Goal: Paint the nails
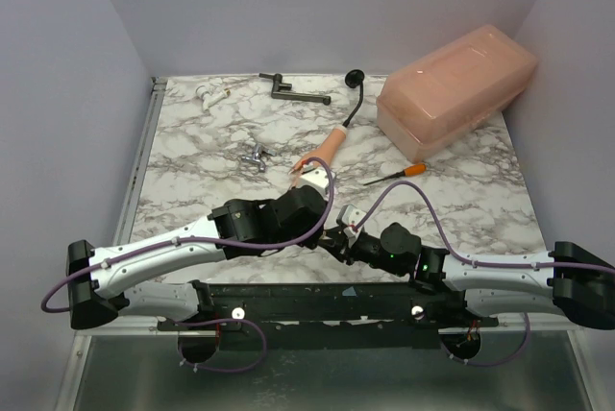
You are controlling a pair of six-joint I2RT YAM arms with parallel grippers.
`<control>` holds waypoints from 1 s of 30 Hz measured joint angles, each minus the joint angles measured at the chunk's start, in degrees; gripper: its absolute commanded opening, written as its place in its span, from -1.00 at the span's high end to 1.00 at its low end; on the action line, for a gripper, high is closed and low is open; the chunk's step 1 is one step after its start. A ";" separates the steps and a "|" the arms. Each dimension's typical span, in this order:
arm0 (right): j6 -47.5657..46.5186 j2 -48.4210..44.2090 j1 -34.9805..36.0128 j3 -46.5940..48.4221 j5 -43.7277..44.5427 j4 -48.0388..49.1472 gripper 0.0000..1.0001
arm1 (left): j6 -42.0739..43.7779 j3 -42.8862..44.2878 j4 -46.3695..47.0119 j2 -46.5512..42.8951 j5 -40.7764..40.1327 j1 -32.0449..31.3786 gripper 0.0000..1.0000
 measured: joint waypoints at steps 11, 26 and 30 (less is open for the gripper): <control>0.00 -0.07 0.00 0.00 0.02 0.00 0.99 | -0.09 0.00 0.94 1.42 0.48 -0.04 0.88; 0.00 -0.07 0.00 0.00 -0.02 -0.24 0.99 | 12.98 -0.26 1.60 1.14 5.90 0.07 0.96; 0.00 -0.07 0.00 0.00 -0.07 -0.42 0.99 | 16.39 -0.26 1.66 1.14 7.28 0.20 0.96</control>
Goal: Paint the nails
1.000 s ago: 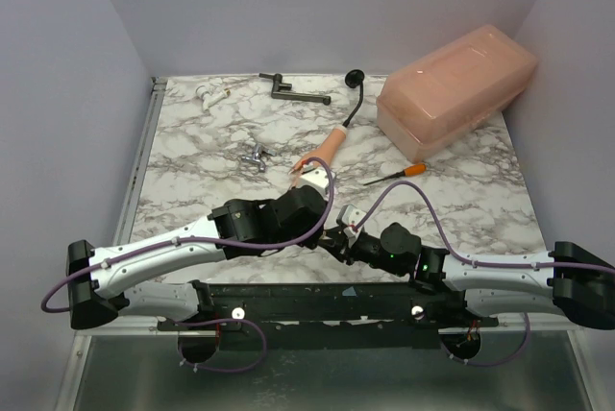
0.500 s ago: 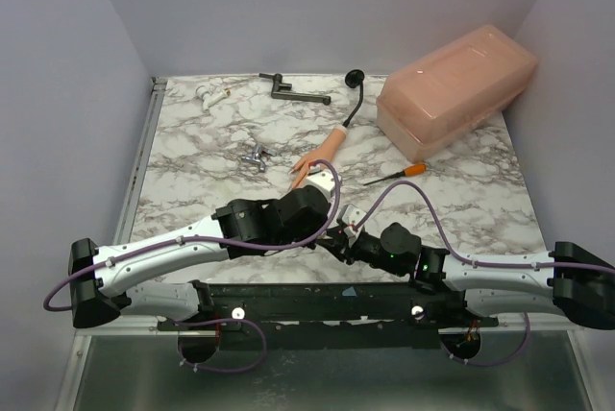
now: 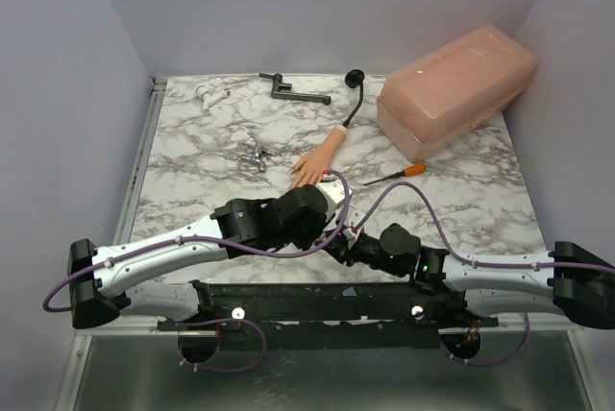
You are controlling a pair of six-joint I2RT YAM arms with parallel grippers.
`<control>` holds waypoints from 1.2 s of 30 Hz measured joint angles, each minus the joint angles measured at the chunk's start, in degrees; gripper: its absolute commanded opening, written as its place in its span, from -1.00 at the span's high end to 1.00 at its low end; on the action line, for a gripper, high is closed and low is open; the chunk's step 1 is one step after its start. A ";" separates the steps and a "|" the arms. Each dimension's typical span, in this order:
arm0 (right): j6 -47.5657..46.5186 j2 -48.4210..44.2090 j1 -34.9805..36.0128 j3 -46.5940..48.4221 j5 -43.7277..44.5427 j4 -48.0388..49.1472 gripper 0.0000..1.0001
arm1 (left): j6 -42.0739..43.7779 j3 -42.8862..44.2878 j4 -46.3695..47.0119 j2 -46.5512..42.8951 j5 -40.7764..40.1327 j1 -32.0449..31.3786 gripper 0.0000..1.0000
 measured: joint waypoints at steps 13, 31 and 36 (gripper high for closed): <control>0.00 0.00 0.00 0.00 -0.02 0.00 0.99 | 3.17 0.00 0.26 -0.09 1.46 0.22 0.12; 0.20 -0.28 -0.11 -0.02 0.96 0.81 0.99 | 0.22 1.66 -3.82 -8.11 -0.79 0.76 -0.81; 0.92 -0.15 -0.11 0.33 3.13 0.72 0.99 | -2.29 -1.09 -5.09 -16.35 -4.48 1.27 -0.86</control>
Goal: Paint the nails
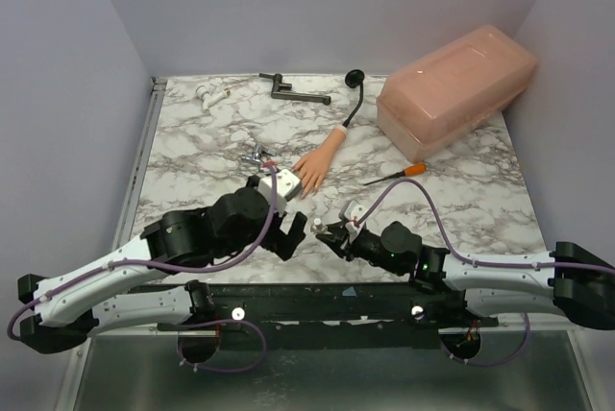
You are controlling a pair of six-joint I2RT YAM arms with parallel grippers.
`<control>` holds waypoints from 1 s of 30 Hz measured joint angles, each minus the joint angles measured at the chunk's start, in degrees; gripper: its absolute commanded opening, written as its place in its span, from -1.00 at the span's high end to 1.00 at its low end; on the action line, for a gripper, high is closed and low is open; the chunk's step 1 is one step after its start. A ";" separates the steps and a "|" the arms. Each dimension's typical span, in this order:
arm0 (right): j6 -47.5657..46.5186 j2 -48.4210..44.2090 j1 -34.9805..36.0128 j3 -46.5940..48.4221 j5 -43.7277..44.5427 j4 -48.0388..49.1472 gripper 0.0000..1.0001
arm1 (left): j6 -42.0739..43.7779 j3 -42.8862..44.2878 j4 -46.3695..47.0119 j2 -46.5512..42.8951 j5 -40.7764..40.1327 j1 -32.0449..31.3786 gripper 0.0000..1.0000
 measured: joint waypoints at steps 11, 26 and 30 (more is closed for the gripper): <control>5.09 1.77 0.00 4.09 9.84 -2.54 0.99 | -4.42 -15.39 -0.39 -18.91 -6.58 0.72 -0.97; 21.81 17.25 -13.33 16.70 25.20 -8.50 0.99 | -7.41 -19.52 -0.22 -22.01 -9.05 0.98 -0.97; 24.90 21.79 -16.15 19.19 25.97 -9.44 0.99 | -6.91 -19.52 -0.09 -21.97 -5.95 0.98 -0.97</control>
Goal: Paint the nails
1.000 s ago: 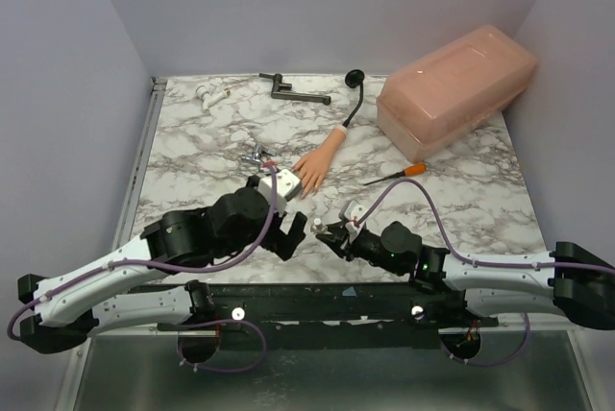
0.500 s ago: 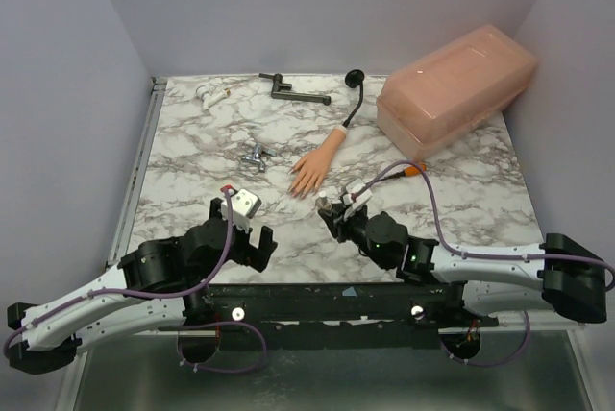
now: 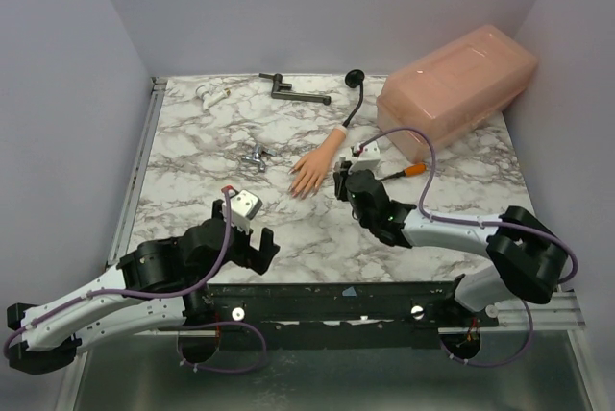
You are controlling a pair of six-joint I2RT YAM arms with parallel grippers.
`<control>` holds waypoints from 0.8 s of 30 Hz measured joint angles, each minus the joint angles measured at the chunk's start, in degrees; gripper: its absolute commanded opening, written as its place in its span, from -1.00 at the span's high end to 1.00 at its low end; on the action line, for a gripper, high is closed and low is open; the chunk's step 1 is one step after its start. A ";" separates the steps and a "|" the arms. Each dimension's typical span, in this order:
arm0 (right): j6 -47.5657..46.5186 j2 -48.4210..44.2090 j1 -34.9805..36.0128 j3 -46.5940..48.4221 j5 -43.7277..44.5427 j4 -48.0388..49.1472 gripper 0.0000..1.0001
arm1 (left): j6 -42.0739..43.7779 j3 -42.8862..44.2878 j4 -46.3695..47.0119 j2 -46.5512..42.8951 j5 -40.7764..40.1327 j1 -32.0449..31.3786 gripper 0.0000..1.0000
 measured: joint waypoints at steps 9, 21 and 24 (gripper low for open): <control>7.39 7.72 -3.06 3.43 2.60 -1.18 0.99 | 0.24 -0.09 0.04 -2.75 0.39 0.00 -0.97; 18.53 17.99 -3.56 10.67 10.97 -6.69 0.99 | 0.87 -0.96 1.18 -5.38 0.39 0.00 -0.97; 20.50 19.91 -3.67 12.52 12.98 -8.09 0.99 | 0.87 -0.96 1.33 -5.38 0.39 0.00 -0.97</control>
